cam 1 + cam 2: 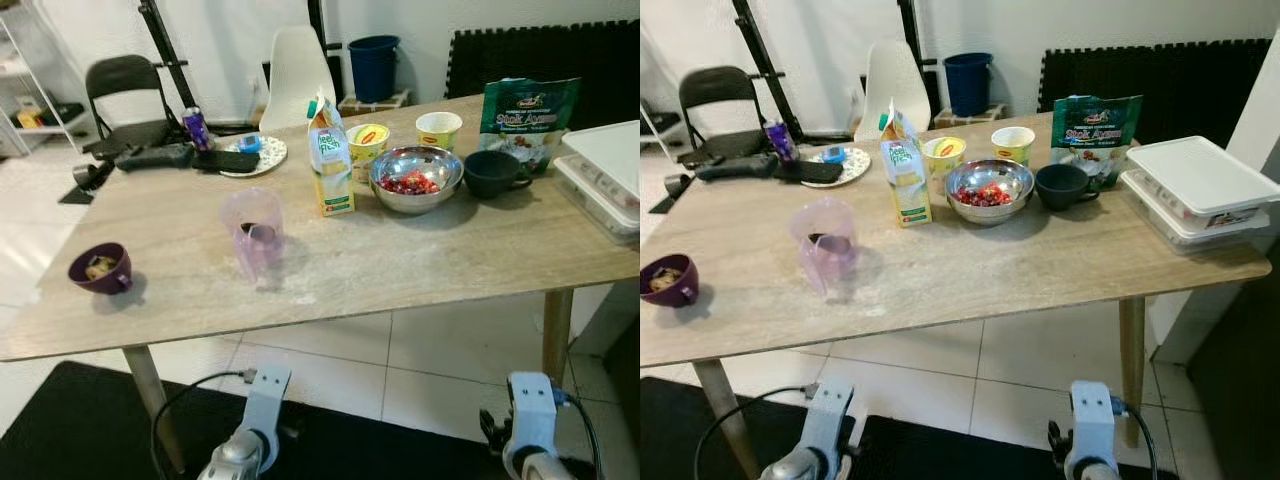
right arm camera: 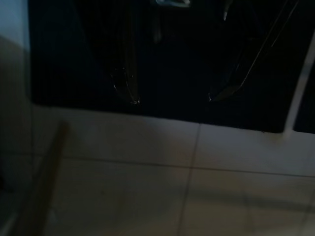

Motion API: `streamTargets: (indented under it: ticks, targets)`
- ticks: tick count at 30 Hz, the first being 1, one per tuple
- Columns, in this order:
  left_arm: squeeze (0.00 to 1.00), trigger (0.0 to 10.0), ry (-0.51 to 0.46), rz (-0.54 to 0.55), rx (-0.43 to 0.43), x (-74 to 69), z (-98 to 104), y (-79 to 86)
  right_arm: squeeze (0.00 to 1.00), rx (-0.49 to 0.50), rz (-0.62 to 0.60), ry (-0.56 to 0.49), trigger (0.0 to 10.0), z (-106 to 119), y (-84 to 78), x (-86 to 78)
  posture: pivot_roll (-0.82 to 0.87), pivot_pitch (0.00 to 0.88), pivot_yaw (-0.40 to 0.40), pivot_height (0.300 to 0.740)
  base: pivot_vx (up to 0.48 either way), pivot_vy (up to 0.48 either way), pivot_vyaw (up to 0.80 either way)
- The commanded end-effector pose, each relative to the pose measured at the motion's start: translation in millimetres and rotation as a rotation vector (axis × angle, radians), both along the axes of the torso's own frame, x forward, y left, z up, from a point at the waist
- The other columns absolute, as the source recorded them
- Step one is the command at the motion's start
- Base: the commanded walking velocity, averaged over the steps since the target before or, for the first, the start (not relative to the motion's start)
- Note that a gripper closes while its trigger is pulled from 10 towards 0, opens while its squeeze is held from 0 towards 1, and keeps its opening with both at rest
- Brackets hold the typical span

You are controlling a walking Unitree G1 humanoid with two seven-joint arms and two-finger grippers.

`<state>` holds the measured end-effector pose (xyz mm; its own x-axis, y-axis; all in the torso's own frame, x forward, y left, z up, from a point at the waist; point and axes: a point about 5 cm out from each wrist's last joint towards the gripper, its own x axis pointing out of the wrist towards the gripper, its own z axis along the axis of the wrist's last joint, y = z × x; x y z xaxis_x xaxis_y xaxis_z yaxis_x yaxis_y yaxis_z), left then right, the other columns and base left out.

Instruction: Restocking fridge

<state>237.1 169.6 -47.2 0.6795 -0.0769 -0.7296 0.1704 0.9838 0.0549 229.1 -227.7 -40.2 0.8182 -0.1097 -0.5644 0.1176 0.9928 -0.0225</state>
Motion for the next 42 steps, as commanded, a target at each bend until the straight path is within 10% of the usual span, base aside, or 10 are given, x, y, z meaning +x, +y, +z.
streamTargets:
  ticks: [1, 42]
  targets:
    - [0.0, 10.0, 0.038, 0.038, 0.048, -10.4, -7.1, 16.8, 0.0, 0.009, -0.026, 0.039, 10.0, -7.0, 0.9, -8.1, -0.04, 0.017, 0.123, 0.73, 0.0, 0.0, 0.0]
    - [0.0, 10.0, 0.077, 0.142, 0.0, -39.7, -30.3, -2.2, 0.0, -0.045, -0.117, 0.193, 10.0, -24.9, -4.6, -31.7, 0.01, 0.0, 0.061, 0.73, 0.0, 0.0, 0.0]
